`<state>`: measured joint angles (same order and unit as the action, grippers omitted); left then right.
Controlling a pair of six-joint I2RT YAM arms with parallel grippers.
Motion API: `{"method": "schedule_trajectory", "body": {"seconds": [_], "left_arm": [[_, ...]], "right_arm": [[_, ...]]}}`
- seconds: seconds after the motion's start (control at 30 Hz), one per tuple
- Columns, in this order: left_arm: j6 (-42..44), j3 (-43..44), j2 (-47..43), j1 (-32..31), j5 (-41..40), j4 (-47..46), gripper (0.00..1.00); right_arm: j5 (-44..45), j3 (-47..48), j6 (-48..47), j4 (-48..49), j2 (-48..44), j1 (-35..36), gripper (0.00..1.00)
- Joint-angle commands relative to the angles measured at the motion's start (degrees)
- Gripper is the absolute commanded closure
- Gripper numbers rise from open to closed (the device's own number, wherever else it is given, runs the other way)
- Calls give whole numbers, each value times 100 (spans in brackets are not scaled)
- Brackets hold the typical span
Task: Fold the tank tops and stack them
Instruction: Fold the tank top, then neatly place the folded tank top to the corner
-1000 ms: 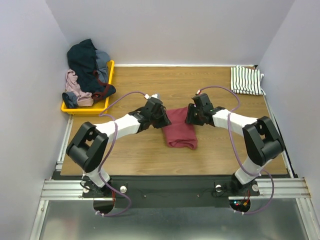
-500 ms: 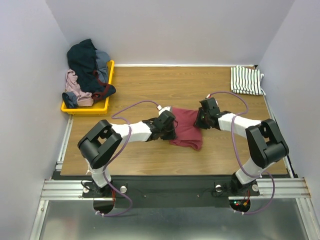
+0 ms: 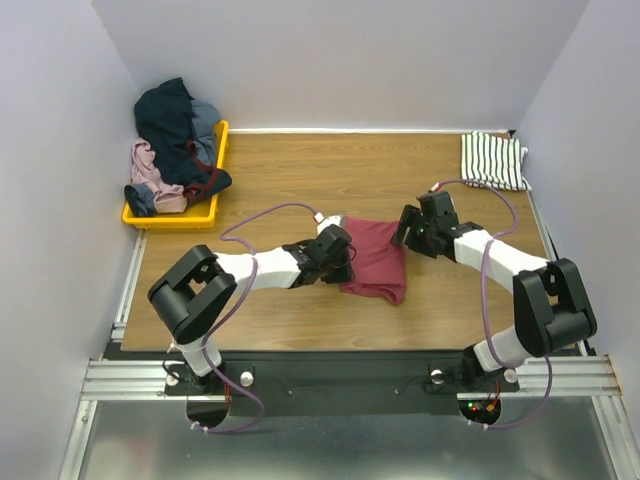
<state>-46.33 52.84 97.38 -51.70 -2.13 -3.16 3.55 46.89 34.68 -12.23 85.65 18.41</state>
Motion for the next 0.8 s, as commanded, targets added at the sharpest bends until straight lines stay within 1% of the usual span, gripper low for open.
{"method": "schedule_trajectory", "body": {"seconds": [0.0, 0.03, 0.17, 0.2, 0.27, 0.4, 0.47, 0.53, 0.6, 0.7, 0.77], "left_arm": [[238, 174, -544, -33, 64, 307, 66], [238, 209, -623, 2, 64, 455, 63], [264, 315, -940, 257, 178, 500, 61], [291, 323, -1036, 318, 187, 518, 60], [308, 315, -1090, 581, 178, 527, 60], [282, 280, -941, 1152, 529, 404, 60], [308, 341, -818, 1381, 643, 351, 60], [387, 550, -555, 1584, 775, 79, 60], [492, 788, -196, 1619, 854, 8, 60], [563, 1272, 271, 1619, 1004, 61, 60], [554, 1439, 421, 1611, 1039, 26, 60]], "right_arm": [[-144, 338, -66, -245, -496, 4, 22], [-179, 338, -58, -262, -575, -4, 21], [-100, 338, -145, -298, -488, -5, 16], [-126, 425, -224, -289, -409, -5, 13], [-101, 644, -321, -263, -111, -5, 11], [-188, 1040, -541, -280, 381, -5, 11], [-328, 1111, -463, -263, 391, -5, 14], [-207, 1094, -435, -271, 452, -5, 17], [-66, 1085, -427, -271, 610, -5, 23], [171, 1129, -400, -280, 848, -5, 27], [330, 1234, -409, -280, 1146, -5, 32]]}}
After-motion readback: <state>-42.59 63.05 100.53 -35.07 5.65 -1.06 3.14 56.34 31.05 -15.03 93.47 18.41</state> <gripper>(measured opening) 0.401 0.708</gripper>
